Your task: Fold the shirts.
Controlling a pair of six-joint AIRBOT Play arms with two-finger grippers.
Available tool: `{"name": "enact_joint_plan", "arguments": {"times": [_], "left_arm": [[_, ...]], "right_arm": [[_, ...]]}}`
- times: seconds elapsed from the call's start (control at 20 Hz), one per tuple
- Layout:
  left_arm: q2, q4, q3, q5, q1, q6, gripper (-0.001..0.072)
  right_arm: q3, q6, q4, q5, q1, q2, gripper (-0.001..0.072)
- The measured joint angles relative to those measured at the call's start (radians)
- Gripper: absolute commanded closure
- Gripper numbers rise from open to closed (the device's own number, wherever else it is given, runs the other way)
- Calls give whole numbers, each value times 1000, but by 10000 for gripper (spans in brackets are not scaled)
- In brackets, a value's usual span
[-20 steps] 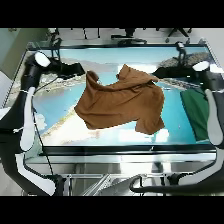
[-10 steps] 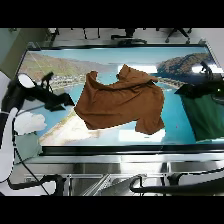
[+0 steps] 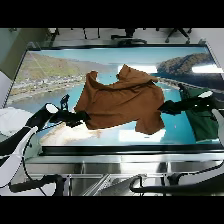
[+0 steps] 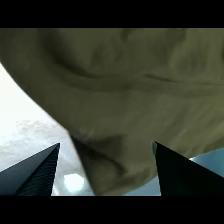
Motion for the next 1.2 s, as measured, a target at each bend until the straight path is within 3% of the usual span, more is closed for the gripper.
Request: {"name": "enact_joint_plan", "arguments": {"times": [0.05,0.1,0.15,0.35,0.7,1.0,1.2], "left_arm": [[-19,-10,12,13,-11,3,449],[-41,-8,27,22,-21,3,691],[-60,4,44,19,-27,3,695],[-56,-1,138,-26,-24,11,698],[266,-4,458,-156,43,28,699],[545,76,883,-178,56,41,698],[601,151,1064,-201,57,41,698]], "right_arm": [[-3,-6,19,-12,15,-10,551],[-6,-17,37,-23,30,-18,634],[-9,-29,53,-31,40,-23,695],[13,-53,114,-36,43,15,696],[283,-51,145,33,-42,336,697],[599,-107,134,-124,-70,647,697],[703,-151,84,-207,-74,729,697]]}}
